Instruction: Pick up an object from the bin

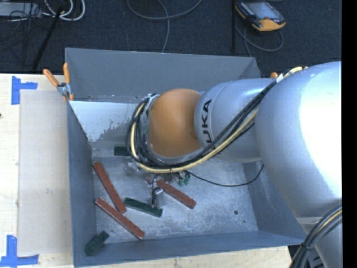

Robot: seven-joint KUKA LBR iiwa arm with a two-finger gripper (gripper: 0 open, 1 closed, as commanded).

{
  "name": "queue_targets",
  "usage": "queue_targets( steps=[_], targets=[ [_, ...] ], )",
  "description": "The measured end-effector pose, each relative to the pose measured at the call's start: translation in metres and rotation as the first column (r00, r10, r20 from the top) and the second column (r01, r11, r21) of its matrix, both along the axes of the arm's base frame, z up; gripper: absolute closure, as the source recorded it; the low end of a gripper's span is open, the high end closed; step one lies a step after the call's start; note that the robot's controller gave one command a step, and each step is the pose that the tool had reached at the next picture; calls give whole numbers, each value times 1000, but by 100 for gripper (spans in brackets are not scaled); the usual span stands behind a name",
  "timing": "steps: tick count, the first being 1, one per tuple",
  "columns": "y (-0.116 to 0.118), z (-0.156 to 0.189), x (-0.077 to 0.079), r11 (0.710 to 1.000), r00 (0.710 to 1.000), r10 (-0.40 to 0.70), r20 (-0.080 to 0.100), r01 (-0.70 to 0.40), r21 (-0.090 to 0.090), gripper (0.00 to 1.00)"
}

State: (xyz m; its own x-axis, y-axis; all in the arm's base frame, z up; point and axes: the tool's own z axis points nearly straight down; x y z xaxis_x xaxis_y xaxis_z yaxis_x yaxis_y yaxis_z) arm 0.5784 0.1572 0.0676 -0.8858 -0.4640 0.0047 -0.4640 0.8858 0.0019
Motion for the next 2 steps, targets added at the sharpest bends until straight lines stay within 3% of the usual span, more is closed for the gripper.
queue_targets(
  steps=[1,2],
  targets=[
    [-15,2,10,924,924,384,7,-384,1,0],
    [-23,28,5,713,713,701,8,-701,0,0]
  ],
)
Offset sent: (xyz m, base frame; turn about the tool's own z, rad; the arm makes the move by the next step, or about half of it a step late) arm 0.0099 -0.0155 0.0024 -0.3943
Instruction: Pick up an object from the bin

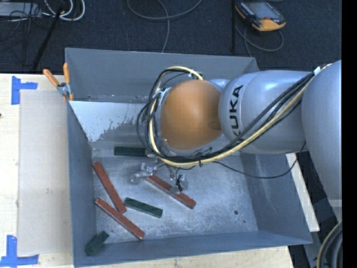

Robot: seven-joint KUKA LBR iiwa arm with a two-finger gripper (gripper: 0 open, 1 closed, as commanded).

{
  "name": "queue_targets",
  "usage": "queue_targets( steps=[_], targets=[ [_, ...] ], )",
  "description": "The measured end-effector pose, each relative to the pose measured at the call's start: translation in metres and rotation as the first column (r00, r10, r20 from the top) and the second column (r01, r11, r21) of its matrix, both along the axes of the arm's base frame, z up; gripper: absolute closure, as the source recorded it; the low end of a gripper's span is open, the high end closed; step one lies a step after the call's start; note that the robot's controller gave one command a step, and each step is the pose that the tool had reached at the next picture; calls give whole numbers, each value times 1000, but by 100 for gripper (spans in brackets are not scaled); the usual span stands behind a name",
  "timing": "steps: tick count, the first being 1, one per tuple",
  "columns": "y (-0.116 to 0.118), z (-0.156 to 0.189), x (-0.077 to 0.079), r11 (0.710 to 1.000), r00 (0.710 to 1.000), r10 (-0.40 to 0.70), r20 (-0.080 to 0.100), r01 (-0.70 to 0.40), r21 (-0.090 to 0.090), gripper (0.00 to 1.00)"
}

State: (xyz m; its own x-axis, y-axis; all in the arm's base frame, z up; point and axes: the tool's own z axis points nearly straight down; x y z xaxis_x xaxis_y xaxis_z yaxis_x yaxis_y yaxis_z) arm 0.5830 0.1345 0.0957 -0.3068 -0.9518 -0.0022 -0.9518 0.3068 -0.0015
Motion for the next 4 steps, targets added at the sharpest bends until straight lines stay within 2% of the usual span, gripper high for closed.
queue_targets(
  steps=[1,2,3,4],
  targets=[
    [-15,-26,26,974,974,-228,-4,228,-1,0],
    [7,20,-40,985,985,-172,-5,172,0,0],
    [35,-27,-40,993,993,120,-3,-120,0,0],
    [35,-24,-38,993,993,116,2,-116,2,100]
  ],
)
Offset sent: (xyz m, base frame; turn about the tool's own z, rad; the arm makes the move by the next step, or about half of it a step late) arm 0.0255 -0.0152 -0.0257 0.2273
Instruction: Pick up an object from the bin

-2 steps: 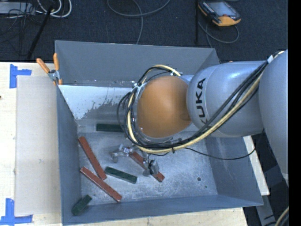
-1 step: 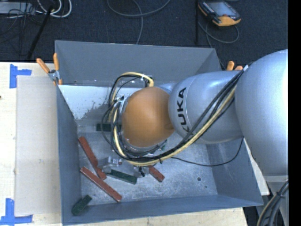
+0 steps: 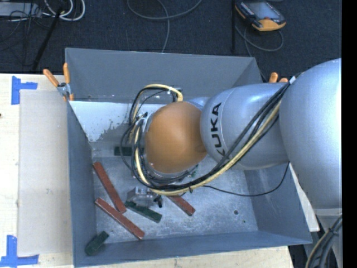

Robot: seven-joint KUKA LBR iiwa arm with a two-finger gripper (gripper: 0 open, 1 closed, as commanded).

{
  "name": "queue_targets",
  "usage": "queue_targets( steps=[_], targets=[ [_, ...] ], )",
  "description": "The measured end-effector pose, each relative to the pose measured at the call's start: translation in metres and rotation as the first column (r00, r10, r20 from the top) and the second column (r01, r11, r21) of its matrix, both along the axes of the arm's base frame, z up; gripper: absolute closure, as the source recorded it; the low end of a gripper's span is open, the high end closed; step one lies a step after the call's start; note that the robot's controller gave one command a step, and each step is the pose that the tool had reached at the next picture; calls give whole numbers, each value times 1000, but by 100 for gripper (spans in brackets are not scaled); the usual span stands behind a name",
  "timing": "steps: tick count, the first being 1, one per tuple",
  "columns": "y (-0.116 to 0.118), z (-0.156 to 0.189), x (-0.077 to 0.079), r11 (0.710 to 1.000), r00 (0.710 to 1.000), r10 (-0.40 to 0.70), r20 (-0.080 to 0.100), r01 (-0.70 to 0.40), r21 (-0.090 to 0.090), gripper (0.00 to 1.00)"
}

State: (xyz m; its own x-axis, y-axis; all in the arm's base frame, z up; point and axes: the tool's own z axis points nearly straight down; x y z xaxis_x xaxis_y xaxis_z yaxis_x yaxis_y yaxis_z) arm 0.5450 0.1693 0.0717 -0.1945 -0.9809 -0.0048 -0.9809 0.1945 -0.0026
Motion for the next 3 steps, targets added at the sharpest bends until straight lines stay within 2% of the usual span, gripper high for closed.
queue_targets(
  steps=[1,2,3],
  targets=[
    [2,132,-1,992,992,126,5,-126,-1,100],
    [10,115,-24,990,990,143,-8,-143,-3,100],
    [9,116,-23,990,990,139,-7,-139,-2,0]
  ],
)
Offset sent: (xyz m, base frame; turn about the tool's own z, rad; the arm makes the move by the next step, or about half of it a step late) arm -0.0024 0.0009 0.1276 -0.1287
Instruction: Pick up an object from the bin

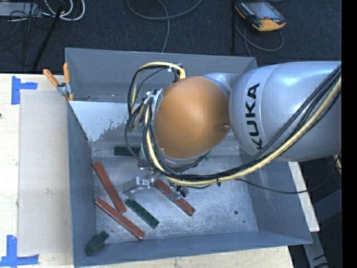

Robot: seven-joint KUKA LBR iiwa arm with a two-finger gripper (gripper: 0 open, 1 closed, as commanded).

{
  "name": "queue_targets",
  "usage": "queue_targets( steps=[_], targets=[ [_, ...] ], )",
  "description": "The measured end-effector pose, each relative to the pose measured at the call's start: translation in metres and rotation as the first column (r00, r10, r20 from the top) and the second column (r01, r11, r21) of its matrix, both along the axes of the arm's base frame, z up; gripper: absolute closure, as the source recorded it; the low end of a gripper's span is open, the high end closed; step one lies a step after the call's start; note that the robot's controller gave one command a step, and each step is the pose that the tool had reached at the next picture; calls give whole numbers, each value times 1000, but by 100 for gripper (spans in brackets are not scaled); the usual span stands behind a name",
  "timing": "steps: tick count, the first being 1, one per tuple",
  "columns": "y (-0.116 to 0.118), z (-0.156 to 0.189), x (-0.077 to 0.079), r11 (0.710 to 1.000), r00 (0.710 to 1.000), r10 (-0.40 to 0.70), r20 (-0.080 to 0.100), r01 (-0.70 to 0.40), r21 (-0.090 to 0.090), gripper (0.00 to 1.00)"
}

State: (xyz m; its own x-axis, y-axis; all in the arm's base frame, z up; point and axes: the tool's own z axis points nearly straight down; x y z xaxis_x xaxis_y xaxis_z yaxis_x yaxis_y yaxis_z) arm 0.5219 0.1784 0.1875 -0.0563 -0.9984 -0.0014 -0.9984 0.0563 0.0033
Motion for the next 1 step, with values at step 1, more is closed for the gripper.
queue_targets(
  steps=[1],
  targets=[
    [17,-122,-7,989,989,146,-4,-146,1,0]
  ],
)
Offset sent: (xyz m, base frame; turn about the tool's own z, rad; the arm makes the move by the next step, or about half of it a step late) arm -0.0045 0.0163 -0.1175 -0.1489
